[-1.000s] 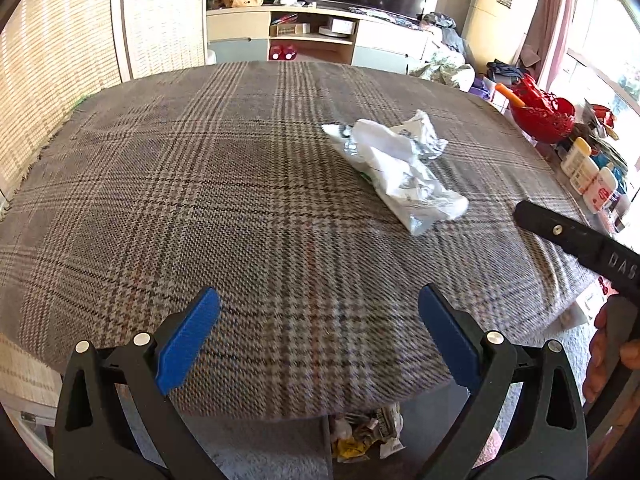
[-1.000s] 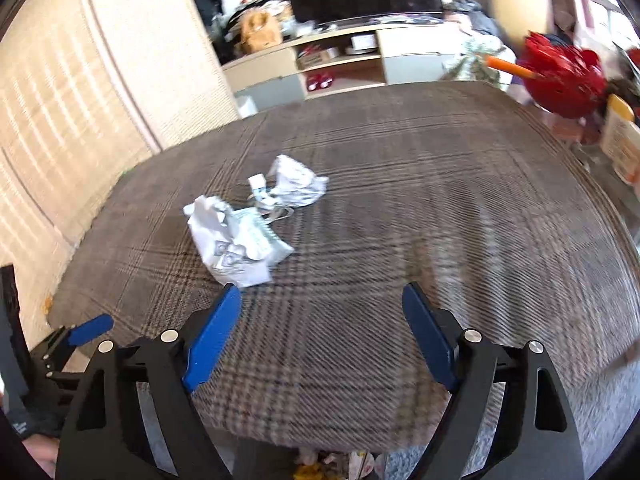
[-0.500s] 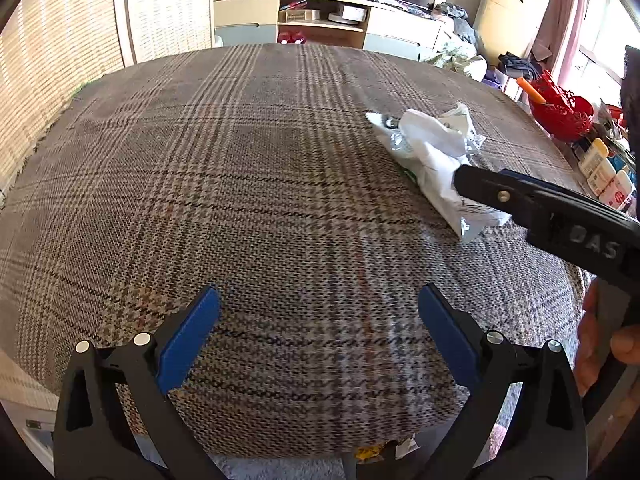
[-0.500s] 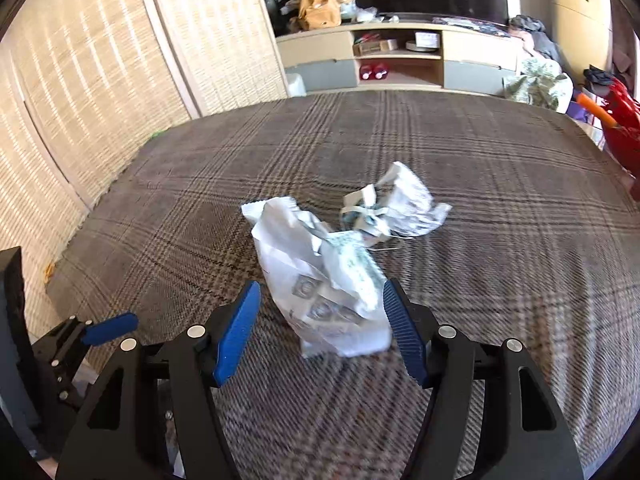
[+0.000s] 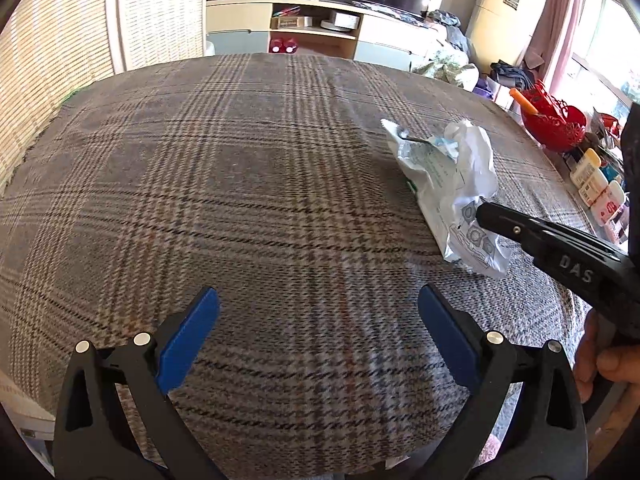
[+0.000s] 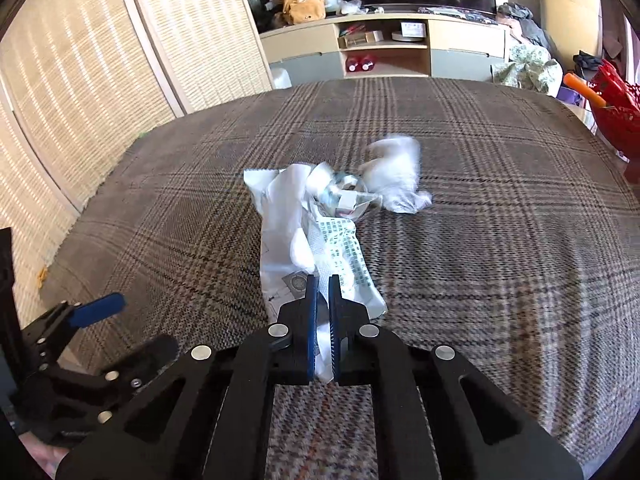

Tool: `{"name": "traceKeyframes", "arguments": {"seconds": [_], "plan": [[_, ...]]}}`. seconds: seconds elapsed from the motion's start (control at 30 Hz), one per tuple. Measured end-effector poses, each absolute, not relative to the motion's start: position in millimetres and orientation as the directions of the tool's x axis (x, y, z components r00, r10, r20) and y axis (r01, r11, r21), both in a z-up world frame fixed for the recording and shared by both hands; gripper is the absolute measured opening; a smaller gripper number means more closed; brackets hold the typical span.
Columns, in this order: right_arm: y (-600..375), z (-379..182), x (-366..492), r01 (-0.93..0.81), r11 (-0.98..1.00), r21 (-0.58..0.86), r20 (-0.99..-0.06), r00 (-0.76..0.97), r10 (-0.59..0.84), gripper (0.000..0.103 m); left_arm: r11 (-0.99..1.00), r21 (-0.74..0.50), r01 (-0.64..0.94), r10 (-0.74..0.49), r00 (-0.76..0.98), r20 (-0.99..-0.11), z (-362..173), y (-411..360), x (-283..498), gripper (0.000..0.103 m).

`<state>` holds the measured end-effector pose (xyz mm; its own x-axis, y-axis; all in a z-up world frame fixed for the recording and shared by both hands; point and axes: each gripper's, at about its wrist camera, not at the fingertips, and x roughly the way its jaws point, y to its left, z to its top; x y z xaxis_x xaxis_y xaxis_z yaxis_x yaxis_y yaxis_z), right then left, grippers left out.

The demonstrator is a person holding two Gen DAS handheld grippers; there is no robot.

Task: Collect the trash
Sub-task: 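Grasp the crumpled foil packet with the left tool while the right tool grasps white paper, then carry both items down into the dark bin and open both tools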

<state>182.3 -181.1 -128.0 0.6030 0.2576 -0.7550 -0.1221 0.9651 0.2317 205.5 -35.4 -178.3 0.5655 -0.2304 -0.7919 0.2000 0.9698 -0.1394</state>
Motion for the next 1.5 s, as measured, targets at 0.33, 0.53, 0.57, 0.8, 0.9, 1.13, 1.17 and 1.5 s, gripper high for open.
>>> {"name": "traceKeyframes", "arguments": {"seconds": [0.33, 0.53, 0.57, 0.8, 0.9, 1.13, 1.17, 1.5], "plan": [[-218, -109, 158, -0.09, 0.961, 0.262, -0.714, 0.652, 0.256, 0.007, 0.958, -0.137, 0.253, -0.261, 0.565, -0.783, -174, -65, 209, 0.094], [-249, -108, 152, -0.037, 0.969, 0.244, -0.718, 0.665, 0.206, 0.007, 0.946, -0.139, 0.293, -0.29, 0.571, -0.768, -169, -93, 217, 0.092], [-254, -109, 152, -0.031, 0.97, 0.241, -0.72, 0.665, 0.2, 0.007, 0.945, -0.14, 0.296, -0.293, 0.57, -0.767, -169, -98, 219, 0.091], [-271, -118, 150, -0.019, 0.971, 0.237, -0.724, 0.663, 0.189, 0.007, 0.939, -0.131, 0.319, -0.298, 0.559, -0.774, -176, -133, 244, 0.082], [-273, -125, 148, -0.018, 0.971, 0.239, -0.729, 0.657, 0.192, 0.007, 0.939, -0.135, 0.317, -0.299, 0.554, -0.777, -179, -140, 254, 0.076], [-274, -133, 146, -0.015, 0.967, 0.253, -0.736, 0.646, 0.202, 0.007, 0.934, -0.156, 0.322, -0.314, 0.531, -0.787, -183, -144, 267, 0.044], [-274, -134, 144, -0.017, 0.967, 0.254, -0.736, 0.645, 0.204, 0.007, 0.932, -0.162, 0.324, -0.321, 0.529, -0.786, -183, -144, 266, 0.042], [-264, -126, 117, -0.023, 0.966, 0.259, -0.732, 0.648, 0.211, 0.007, 0.918, -0.151, 0.366, -0.336, 0.519, -0.786, -175, -140, 226, 0.022]]}}
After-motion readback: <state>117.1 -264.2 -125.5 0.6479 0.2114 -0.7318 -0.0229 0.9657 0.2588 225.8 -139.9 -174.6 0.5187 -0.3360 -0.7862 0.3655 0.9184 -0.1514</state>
